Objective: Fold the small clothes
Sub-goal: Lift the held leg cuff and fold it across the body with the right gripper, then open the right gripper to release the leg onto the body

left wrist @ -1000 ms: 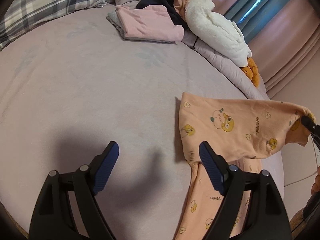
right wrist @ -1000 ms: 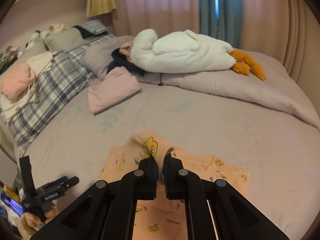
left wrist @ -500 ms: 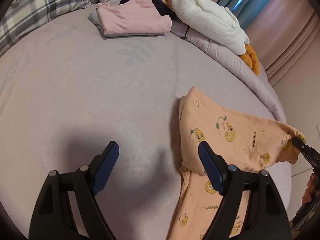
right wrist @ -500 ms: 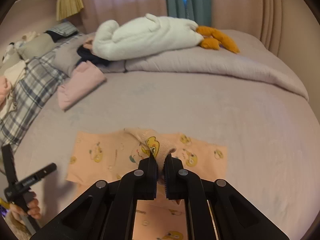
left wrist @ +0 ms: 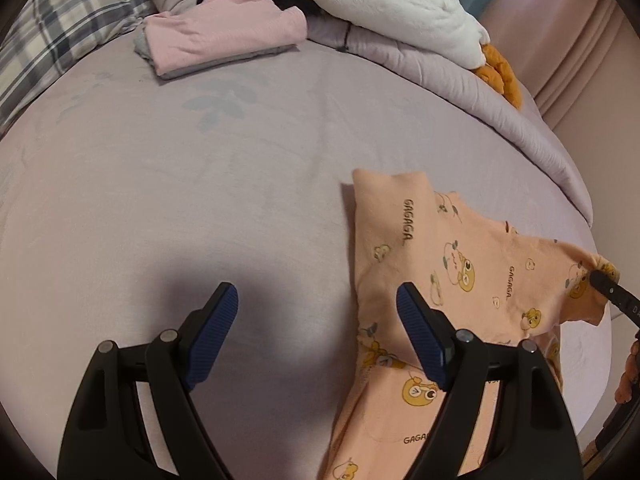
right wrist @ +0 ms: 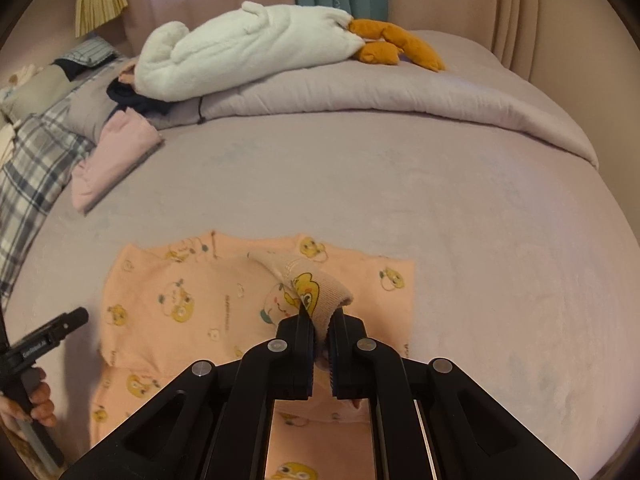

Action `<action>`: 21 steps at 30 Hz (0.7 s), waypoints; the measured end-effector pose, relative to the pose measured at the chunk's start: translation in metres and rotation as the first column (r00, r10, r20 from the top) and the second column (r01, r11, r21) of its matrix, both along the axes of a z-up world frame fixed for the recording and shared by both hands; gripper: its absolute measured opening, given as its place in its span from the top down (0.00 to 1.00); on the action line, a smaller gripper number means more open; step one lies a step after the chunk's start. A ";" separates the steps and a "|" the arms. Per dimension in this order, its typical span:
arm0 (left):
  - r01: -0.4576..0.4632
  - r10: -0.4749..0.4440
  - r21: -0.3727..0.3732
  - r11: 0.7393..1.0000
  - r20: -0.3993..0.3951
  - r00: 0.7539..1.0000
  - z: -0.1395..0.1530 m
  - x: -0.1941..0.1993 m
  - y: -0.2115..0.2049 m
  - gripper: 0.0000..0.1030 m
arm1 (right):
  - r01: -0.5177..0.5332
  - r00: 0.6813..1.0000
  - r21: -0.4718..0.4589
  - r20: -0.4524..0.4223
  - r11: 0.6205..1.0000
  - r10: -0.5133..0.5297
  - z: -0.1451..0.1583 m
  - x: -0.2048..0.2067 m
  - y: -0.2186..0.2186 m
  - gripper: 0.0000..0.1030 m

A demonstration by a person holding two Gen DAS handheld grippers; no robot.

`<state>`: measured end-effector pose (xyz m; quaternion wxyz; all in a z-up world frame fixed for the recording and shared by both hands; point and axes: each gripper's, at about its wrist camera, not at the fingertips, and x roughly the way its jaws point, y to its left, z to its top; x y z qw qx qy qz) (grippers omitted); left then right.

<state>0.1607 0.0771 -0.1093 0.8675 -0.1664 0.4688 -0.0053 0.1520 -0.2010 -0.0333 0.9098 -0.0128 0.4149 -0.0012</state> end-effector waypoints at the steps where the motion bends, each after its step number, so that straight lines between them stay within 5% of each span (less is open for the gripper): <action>1: 0.002 -0.002 -0.001 1.000 0.004 1.000 0.001 0.000 -0.001 0.21 | 0.005 1.000 0.003 -0.014 1.000 -0.004 -0.001 0.001 -0.001 0.93; 21: -0.043 0.053 0.136 0.990 -0.077 0.996 -0.038 0.025 -0.004 0.21 | 0.095 0.989 0.023 -0.113 0.995 -0.092 -0.030 0.015 -0.036 0.93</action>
